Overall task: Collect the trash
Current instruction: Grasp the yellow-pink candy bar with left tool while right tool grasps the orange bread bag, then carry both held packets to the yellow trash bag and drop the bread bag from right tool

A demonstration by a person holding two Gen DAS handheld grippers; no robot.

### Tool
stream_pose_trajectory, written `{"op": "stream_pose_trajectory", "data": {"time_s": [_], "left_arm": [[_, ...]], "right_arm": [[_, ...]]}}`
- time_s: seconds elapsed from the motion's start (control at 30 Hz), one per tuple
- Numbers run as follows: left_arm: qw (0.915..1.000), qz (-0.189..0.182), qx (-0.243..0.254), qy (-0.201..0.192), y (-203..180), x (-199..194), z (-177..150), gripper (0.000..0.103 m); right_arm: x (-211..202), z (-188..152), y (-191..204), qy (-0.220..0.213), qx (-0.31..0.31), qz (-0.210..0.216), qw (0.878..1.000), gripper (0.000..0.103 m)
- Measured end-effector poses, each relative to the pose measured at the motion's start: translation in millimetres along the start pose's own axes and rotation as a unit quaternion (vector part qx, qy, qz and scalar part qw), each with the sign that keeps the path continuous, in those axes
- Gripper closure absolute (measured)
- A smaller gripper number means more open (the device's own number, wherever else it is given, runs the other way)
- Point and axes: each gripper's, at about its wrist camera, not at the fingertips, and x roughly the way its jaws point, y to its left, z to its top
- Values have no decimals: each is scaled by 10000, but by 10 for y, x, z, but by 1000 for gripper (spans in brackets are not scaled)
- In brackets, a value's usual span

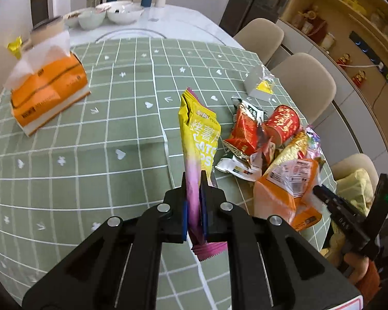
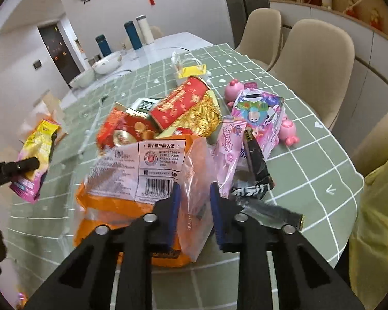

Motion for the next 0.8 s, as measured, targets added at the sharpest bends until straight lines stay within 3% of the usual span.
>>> {"op": "stream_pose_trajectory", "data": {"time_s": [0.13, 0.2, 0.4, 0.63, 0.8], "left_arm": [[9998, -74, 169, 6, -61, -136, -1, 95], [9992, -283, 267, -60, -125, -228, -14, 95], [9915, -1050, 635, -425, -523, -471, 79, 95], [9720, -1893, 1267, -585, -1358, -533, 256, 95], [9435, -2614, 2015, -297, -2309, -360, 258, 95]], "right_arm": [[-496, 59, 77, -348, -192, 28, 9992, 89], [-715, 102, 71, -506, -215, -51, 9985, 89], [-1341, 142, -76, -934, -222, -754, 9925, 89], [-1931, -92, -598, -1229, 135, -1554, 9801, 89], [-2487, -226, -1155, -1526, 506, -2606, 9520, 89]]}}
